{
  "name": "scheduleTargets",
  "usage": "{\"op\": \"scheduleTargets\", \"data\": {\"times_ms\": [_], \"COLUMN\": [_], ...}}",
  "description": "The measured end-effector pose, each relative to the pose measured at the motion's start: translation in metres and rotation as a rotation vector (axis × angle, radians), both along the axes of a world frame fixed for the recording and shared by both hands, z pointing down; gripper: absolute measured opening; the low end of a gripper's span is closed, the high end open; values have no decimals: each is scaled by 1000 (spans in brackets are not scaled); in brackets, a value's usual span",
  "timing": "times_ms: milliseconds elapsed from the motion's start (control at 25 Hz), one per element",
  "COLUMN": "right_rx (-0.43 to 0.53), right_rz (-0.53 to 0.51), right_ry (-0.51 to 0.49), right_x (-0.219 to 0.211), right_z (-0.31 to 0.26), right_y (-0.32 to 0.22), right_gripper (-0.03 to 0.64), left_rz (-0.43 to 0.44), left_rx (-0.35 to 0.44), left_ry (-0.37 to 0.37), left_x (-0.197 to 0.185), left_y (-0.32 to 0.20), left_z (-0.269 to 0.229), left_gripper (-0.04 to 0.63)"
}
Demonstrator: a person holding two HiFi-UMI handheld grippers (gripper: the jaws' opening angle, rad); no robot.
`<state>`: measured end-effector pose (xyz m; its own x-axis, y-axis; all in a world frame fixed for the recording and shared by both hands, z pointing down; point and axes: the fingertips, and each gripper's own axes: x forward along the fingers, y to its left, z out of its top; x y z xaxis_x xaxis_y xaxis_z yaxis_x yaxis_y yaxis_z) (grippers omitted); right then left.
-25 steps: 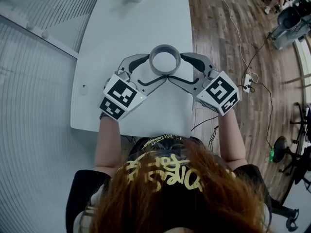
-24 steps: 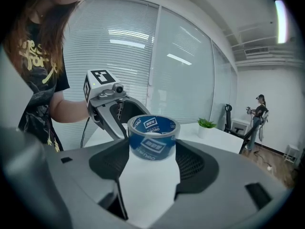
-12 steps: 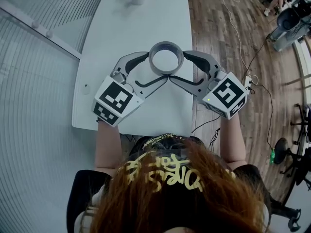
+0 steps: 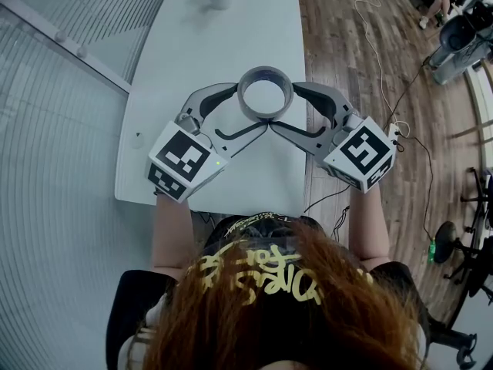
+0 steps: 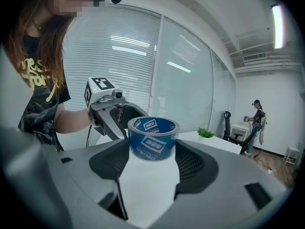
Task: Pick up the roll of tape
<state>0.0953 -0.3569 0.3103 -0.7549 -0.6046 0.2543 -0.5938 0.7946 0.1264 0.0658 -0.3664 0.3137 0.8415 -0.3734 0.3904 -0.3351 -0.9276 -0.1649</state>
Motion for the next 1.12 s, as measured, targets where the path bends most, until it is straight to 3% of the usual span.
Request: {"op": "scheduleTargets", "data": {"times_ms": [280, 1120], "right_rx": [2, -17], "right_rz": [-20, 1], "right_ry": [-26, -23], "right_x": [0, -5], "right_z": [-2, -7], "right_y": [0, 2], "right_gripper": [302, 302], "left_rz": [-11, -9], "left_rx": [-37, -23], "left_ry": [30, 27], "left_x": [-1, -5], "left_y": [1, 1], "left_z": [-3, -6], "left_gripper": [320, 321]}}
